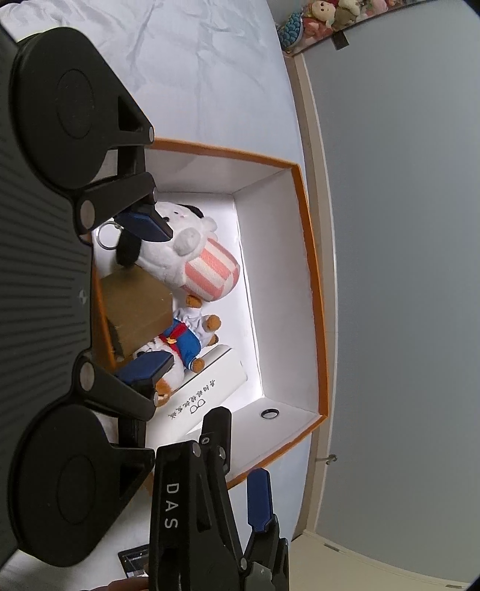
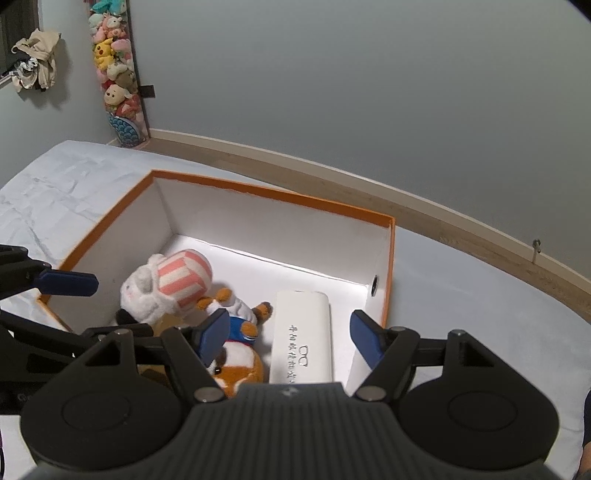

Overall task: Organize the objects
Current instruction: 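Withdraw both tools from the shoebox toward the pink pouch, then grasp the pink pouch with the left tool and lift it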

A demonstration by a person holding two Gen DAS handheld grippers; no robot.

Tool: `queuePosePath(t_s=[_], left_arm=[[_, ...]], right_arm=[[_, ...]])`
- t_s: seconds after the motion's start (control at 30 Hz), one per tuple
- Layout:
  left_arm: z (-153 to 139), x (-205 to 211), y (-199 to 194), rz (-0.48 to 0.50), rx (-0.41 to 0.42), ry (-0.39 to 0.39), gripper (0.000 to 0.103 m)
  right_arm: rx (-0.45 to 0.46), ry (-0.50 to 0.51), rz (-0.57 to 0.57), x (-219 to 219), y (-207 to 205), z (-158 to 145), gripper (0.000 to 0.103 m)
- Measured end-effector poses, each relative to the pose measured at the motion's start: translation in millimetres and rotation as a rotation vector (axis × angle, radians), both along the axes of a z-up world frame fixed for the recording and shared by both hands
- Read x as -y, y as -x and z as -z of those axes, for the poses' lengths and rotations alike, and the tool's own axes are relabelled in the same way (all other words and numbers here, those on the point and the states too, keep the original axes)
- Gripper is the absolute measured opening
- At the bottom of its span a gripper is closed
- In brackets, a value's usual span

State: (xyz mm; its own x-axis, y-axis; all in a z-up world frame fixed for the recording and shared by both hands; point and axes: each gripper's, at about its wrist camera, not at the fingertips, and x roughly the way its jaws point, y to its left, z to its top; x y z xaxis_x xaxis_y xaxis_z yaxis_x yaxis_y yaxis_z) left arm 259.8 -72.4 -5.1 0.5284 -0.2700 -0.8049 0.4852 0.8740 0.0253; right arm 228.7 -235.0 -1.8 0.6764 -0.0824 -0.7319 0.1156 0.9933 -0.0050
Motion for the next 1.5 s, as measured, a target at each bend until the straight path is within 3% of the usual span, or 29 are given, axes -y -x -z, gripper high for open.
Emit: queuePosePath(t_s=[0.63,1.0,1.37,1.5], left_arm=[[-19.8,-62.8,56.5,-0.088,0.042,0.076,0.080],[-6.2,-113.2,82.1,-0.163,0.015,0.119,0.080],[31.5,-168.8,102.6,-0.299,-0.021,0.191,0.079],[42.5,-162.4,105.6,-0.274,-0.024,0.191,0.079]], right_arm=[[0.014,0.021,-0.093,-53.3,56.8,-10.3,0.076],[0.011,-0.011,-0.116,-76.0,73.6,-6.0,0.076],[0.022,-0.051,-0.145,-98.9,94.8,38.5,0.079],[0.001,-0.082,-0.140,-103.1,95.1,58.1,0.079]])
